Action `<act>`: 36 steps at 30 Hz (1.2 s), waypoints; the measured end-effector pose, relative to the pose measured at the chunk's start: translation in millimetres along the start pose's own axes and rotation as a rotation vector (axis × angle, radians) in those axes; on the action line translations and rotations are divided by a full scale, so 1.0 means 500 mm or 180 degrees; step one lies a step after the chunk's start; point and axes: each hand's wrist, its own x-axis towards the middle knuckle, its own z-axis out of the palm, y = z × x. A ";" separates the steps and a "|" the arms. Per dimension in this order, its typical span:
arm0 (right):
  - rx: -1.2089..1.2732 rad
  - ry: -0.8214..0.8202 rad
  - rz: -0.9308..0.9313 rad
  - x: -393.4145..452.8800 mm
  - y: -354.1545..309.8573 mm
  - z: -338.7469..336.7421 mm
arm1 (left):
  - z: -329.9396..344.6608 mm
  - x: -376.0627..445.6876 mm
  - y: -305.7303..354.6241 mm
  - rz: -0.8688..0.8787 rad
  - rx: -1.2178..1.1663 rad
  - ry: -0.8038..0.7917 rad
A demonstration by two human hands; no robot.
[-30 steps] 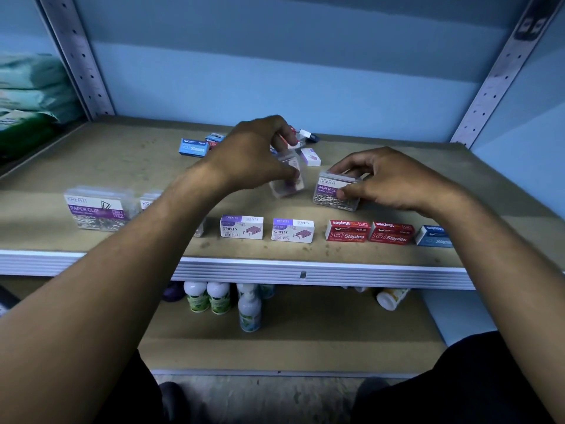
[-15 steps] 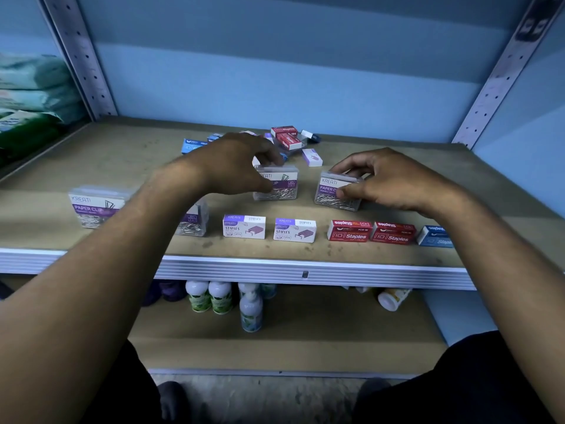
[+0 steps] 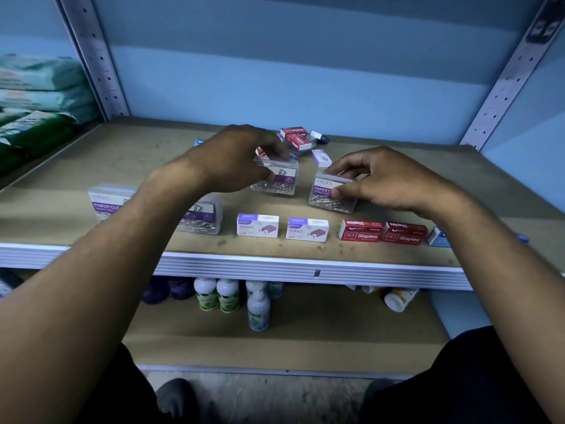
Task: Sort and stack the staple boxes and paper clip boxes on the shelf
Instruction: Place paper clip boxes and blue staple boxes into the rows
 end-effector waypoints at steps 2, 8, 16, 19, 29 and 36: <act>0.0042 0.0015 -0.0049 0.006 -0.014 0.010 | -0.016 -0.013 -0.012 -0.0080 0.0096 0.0049; 0.0155 0.0028 -0.0222 0.027 -0.064 0.052 | -0.069 -0.072 -0.050 -0.0222 0.0232 0.0147; 0.0135 0.0177 -0.0739 0.050 -0.153 0.126 | -0.126 -0.149 -0.120 -0.0495 0.0374 0.0364; 0.0149 0.0300 -0.0889 0.056 -0.178 0.150 | -0.140 -0.170 -0.139 -0.0574 0.0390 0.0365; 0.0071 0.0290 -0.0970 0.079 -0.225 0.206 | -0.156 -0.183 -0.171 -0.0786 0.0208 0.0240; 0.0025 0.0134 -0.0983 0.089 -0.231 0.224 | -0.153 -0.184 -0.194 -0.0870 0.0243 0.0061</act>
